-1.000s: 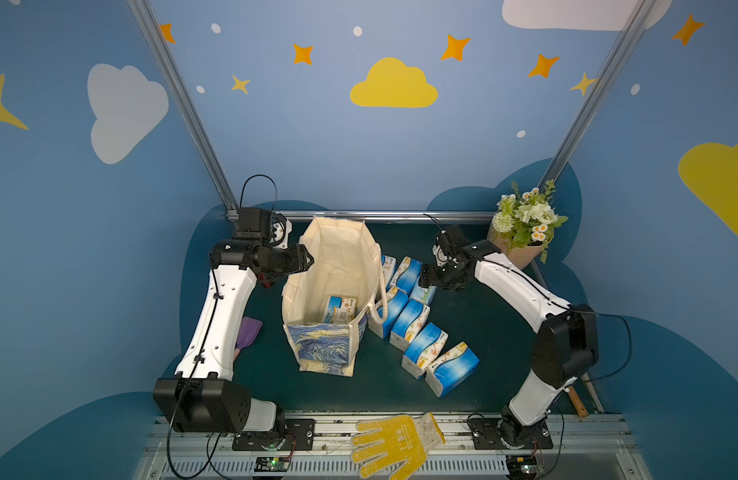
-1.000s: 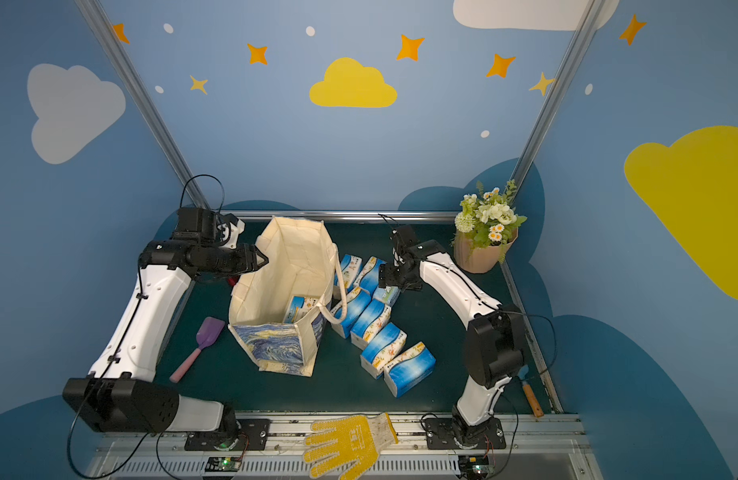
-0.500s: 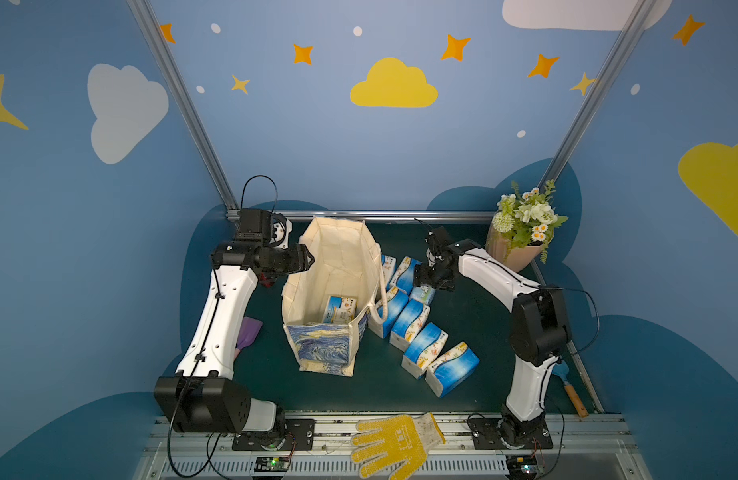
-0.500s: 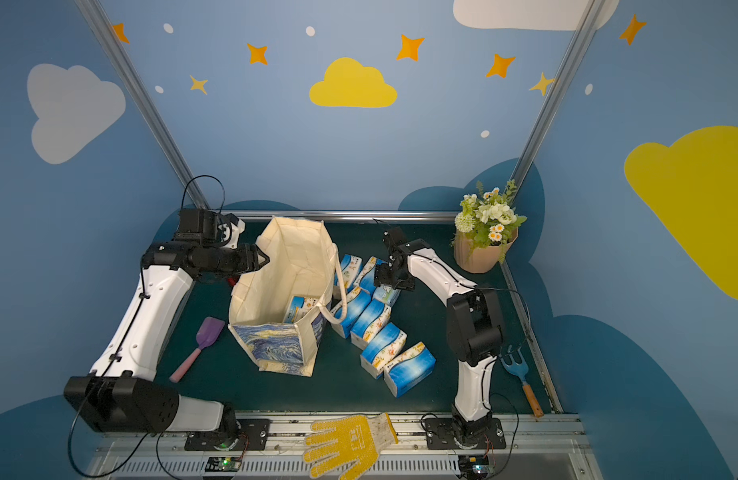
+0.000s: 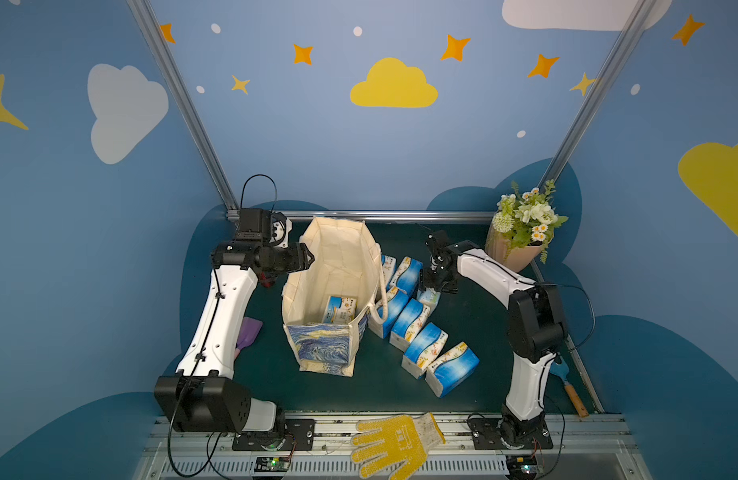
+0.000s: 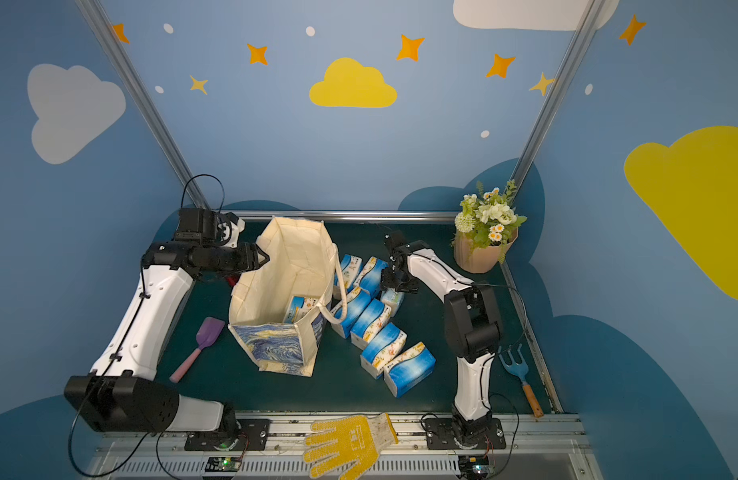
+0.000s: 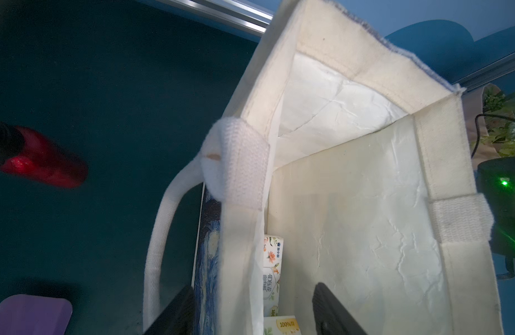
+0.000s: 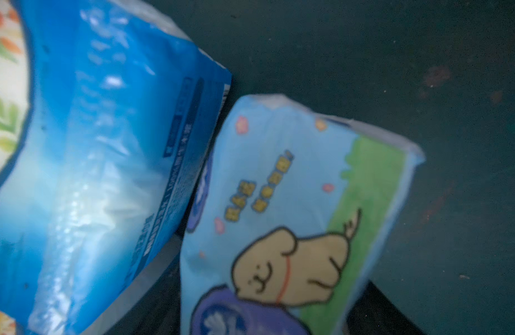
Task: Put tissues into the canvas bag
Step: Pick up the pack of facial tissues from the center of the board.
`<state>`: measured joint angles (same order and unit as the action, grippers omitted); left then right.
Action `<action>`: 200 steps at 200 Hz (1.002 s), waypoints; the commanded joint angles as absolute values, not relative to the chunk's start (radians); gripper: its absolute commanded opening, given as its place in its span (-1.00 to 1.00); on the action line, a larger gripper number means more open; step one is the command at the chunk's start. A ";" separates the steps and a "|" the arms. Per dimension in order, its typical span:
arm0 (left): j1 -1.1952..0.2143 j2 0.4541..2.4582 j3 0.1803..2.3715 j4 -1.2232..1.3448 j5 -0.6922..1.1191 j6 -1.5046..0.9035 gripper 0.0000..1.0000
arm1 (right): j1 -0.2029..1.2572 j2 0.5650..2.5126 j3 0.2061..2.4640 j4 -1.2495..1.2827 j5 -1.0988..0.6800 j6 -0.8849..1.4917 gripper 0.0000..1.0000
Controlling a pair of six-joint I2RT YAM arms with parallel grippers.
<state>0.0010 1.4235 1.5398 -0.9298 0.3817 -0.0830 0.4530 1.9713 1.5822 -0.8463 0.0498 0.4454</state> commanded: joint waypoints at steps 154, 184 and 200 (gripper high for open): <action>0.017 1.434 1.545 -0.955 0.421 -0.052 -0.93 | 0.443 1.644 1.719 -0.983 0.106 0.261 -0.79; 0.023 1.438 1.557 -0.974 0.384 -0.057 -0.93 | 0.524 1.556 1.851 -0.975 -0.002 0.201 -0.78; 0.022 1.437 1.552 -0.973 0.370 -0.055 -0.93 | 0.585 1.519 1.896 -0.933 -0.089 0.201 -0.77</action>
